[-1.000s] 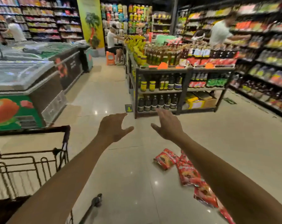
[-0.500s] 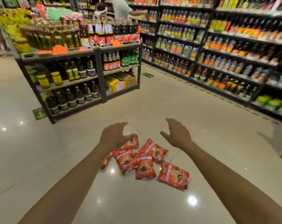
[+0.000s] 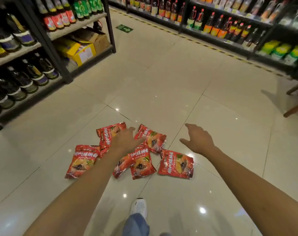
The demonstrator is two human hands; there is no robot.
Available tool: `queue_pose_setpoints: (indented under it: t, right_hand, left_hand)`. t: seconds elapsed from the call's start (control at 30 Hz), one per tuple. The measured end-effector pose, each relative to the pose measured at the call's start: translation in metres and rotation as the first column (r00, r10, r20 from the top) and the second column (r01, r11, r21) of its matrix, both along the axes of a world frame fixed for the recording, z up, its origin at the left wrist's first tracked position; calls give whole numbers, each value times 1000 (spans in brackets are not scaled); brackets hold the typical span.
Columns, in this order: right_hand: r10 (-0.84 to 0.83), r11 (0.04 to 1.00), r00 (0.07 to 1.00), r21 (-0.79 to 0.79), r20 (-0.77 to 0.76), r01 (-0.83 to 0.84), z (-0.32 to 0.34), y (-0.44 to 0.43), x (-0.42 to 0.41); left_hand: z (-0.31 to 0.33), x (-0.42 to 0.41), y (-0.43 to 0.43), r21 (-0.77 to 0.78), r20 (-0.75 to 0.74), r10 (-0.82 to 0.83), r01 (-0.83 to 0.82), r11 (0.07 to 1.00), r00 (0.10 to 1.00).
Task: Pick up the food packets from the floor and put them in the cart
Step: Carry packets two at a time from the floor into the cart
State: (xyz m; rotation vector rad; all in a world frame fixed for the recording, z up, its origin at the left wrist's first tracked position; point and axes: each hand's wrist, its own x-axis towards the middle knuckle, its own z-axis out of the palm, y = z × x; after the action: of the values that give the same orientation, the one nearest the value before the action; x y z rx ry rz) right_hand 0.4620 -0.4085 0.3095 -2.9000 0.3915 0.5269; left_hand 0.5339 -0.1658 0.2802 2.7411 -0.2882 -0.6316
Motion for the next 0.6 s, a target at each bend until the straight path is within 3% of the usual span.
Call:
queue_pose_setpoints:
  t: [0.3, 0.6]
  right_hand:
    - [3, 999, 977, 53, -213, 8, -168, -61, 94]
    - [28, 997, 914, 80, -405, 4, -394, -116, 149]
  left_hand:
    - [-161, 105, -53, 138, -127, -59, 77, 988, 990]
    - [-392, 141, -91, 194, -295, -15, 75, 978, 955]
